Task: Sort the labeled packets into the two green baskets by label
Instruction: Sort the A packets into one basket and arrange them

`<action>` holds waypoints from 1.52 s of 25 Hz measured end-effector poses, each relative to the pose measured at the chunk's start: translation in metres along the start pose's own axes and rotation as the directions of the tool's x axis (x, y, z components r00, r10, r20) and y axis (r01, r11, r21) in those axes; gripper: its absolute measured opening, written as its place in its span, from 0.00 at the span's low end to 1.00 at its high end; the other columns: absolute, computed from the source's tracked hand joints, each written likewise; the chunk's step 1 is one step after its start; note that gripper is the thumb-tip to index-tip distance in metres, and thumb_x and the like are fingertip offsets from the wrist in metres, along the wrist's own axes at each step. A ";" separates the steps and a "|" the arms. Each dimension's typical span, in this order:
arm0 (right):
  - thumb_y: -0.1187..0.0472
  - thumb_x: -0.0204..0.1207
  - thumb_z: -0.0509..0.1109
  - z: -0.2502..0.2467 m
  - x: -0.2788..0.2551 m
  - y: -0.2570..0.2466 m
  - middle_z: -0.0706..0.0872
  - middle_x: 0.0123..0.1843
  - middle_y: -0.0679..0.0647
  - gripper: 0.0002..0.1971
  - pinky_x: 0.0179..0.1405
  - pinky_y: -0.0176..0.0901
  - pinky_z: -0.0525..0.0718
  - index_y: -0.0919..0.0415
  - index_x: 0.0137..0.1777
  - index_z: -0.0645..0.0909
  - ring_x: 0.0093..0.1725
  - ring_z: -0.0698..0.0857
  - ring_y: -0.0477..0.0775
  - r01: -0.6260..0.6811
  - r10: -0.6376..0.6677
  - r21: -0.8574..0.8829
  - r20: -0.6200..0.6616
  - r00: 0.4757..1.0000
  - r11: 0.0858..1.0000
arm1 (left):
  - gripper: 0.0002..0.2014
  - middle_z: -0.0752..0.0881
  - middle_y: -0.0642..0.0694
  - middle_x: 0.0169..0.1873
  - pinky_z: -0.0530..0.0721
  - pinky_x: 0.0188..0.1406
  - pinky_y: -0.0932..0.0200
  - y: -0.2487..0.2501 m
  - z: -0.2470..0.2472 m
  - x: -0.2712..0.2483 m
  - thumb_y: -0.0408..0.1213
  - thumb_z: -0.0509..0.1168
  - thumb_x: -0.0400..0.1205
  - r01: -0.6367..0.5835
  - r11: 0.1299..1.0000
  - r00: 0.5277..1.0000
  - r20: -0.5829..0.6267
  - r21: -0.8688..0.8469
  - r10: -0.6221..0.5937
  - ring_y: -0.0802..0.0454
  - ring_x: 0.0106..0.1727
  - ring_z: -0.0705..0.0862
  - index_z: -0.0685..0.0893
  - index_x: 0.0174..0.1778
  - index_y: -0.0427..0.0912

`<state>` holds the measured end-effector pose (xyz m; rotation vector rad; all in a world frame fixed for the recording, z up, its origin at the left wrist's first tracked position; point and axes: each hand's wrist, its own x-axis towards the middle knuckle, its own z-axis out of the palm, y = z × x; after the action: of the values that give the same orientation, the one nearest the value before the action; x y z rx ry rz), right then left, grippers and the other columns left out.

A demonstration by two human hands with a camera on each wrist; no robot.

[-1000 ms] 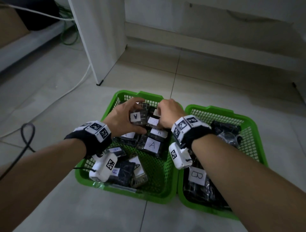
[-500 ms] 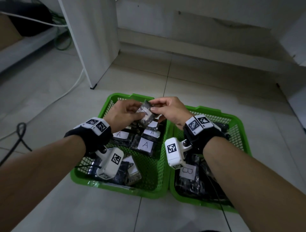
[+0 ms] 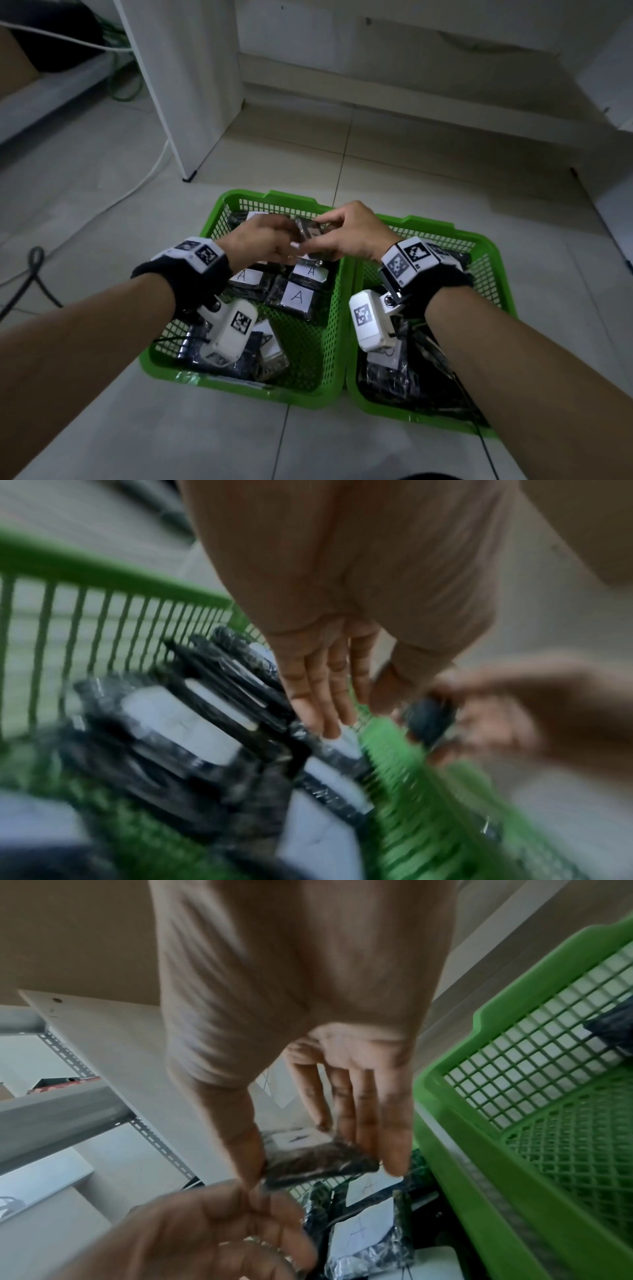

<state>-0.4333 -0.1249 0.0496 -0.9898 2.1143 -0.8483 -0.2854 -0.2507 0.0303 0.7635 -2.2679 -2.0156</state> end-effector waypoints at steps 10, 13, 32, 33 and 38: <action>0.46 0.58 0.88 -0.004 0.003 0.020 0.90 0.51 0.53 0.21 0.52 0.59 0.92 0.51 0.45 0.83 0.50 0.91 0.55 -0.145 0.145 0.006 -0.076 0.987 0.989 | 0.32 0.73 0.47 0.70 0.84 0.60 0.47 -0.039 0.036 0.018 0.37 0.73 0.74 -0.505 0.006 0.859 0.503 0.863 -0.090 0.45 0.68 0.78 0.72 0.75 0.44; 0.48 0.61 0.88 -0.006 0.002 0.022 0.92 0.48 0.55 0.17 0.49 0.61 0.93 0.53 0.43 0.86 0.48 0.93 0.56 -0.156 0.158 0.037 -0.061 0.986 0.987 | 0.30 0.74 0.46 0.70 0.85 0.59 0.45 -0.044 0.033 0.019 0.34 0.70 0.75 -0.506 -0.050 0.862 0.502 0.861 -0.074 0.43 0.67 0.79 0.73 0.75 0.43; 0.63 0.60 0.90 0.058 -0.017 -0.017 0.84 0.49 0.53 0.25 0.38 0.44 0.82 0.61 0.54 0.84 0.47 0.84 0.56 0.091 0.022 -0.603 0.178 0.984 0.792 | 0.19 0.81 0.47 0.56 0.81 0.59 0.53 -0.052 -0.052 -0.004 0.35 0.68 0.70 -0.178 0.317 0.947 0.074 0.932 0.314 0.46 0.60 0.80 0.83 0.58 0.44; 0.66 0.63 0.87 0.068 -0.017 -0.018 0.85 0.51 0.56 0.21 0.39 0.46 0.82 0.63 0.55 0.84 0.47 0.84 0.58 0.131 0.010 -0.650 0.209 0.978 0.749 | 0.18 0.81 0.48 0.55 0.80 0.55 0.56 -0.054 -0.057 -0.008 0.39 0.71 0.69 -0.141 0.317 0.962 0.054 0.938 0.268 0.47 0.58 0.80 0.83 0.55 0.45; 0.71 0.71 0.79 0.087 -0.016 -0.010 0.85 0.54 0.60 0.16 0.45 0.49 0.84 0.66 0.57 0.83 0.54 0.87 0.63 0.144 0.002 -0.720 0.197 0.980 0.679 | 0.15 0.81 0.53 0.53 0.82 0.50 0.59 -0.062 -0.059 -0.012 0.45 0.75 0.71 -0.108 0.292 0.994 0.099 0.950 0.046 0.53 0.51 0.80 0.84 0.52 0.50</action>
<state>-0.3548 -0.1409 0.0106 -1.4875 2.2838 0.1350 -0.2347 -0.3048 -0.0140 0.5084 -3.3442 -0.3217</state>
